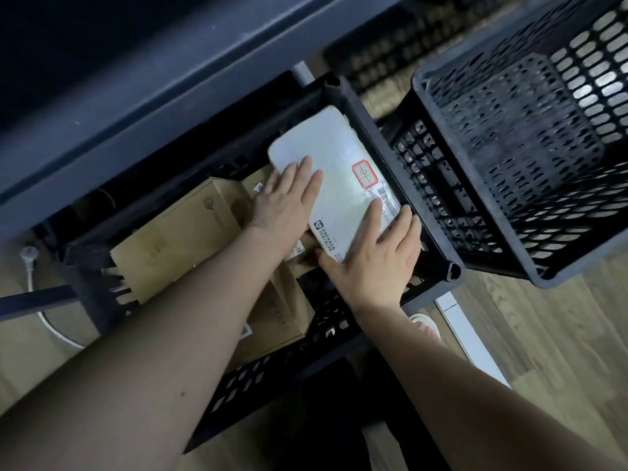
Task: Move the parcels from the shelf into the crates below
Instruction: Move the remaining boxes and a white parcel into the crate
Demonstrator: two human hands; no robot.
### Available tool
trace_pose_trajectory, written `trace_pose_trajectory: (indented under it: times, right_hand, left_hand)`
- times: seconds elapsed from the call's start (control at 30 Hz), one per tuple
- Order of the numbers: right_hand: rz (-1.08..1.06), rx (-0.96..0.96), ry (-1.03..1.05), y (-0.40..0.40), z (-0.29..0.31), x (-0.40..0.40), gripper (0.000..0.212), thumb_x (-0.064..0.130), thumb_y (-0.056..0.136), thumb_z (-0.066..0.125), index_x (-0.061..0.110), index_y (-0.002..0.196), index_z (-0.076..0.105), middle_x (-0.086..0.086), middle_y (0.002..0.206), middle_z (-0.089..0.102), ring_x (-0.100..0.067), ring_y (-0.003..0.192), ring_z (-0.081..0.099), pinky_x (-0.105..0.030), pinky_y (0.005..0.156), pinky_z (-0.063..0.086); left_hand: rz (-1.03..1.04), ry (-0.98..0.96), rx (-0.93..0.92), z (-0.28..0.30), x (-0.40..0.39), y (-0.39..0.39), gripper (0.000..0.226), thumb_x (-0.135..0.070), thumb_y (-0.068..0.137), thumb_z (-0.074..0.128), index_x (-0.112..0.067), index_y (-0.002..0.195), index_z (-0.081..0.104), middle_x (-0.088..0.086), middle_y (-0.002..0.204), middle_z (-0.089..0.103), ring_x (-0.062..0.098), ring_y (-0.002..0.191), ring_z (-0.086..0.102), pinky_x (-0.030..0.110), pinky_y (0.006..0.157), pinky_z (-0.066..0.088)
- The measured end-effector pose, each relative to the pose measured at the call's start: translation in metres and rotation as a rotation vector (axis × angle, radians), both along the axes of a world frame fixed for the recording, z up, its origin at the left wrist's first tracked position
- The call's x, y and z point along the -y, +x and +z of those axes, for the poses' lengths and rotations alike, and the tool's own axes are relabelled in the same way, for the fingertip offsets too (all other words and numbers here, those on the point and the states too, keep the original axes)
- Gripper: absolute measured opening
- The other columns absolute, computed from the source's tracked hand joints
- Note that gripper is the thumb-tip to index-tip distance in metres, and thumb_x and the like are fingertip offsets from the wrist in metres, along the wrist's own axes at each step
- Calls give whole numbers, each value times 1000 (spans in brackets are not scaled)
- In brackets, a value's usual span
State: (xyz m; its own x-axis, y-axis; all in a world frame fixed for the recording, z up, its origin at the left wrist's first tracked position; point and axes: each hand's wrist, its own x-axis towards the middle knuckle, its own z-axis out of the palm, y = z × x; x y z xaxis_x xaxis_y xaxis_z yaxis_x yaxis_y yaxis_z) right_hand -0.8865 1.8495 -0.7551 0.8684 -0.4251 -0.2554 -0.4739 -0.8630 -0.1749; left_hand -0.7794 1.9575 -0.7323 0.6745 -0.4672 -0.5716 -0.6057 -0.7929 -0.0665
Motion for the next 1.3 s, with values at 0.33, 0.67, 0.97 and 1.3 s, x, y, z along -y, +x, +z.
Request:
trace_pose_trajectory:
  times: [0.33,0.67,0.97,1.3]
  right_hand:
    - [197,2,13,-13,-21,7,100,67,82,45,-8,145,21,-26,152,21,-37,140,15,-47,115,7]
    - [341,9,28,-9,-16,22,61,40,98,25,4,147,28,-29,151,24,-46,139,24,-50,110,13]
    - [370,-199,99,-16,11,33,64,35,101,27,7,152,1,-20,158,-8,-34,146,-7,-39,115,-8]
    - [292,-350,224,-33,23,58,67,20,99,40,18,153,0,-18,157,-14,-39,144,0,-41,118,3]
  left_hand:
    - [28,-64,103,-24,-1,-23,81,-21,95,43,-6,147,-17,16,155,-20,30,144,-15,42,116,-3]
    - [-31,30,40,-15,-2,-5,92,-19,89,50,-10,146,-22,12,154,-25,26,143,-18,39,116,-8]
    - [-18,82,-30,7,6,-9,85,-21,91,49,-13,149,-12,11,156,-18,25,145,-9,40,116,-5]
    - [162,-17,-53,8,17,-40,77,-31,96,44,-22,150,-10,16,152,-28,35,141,-20,46,114,-7]
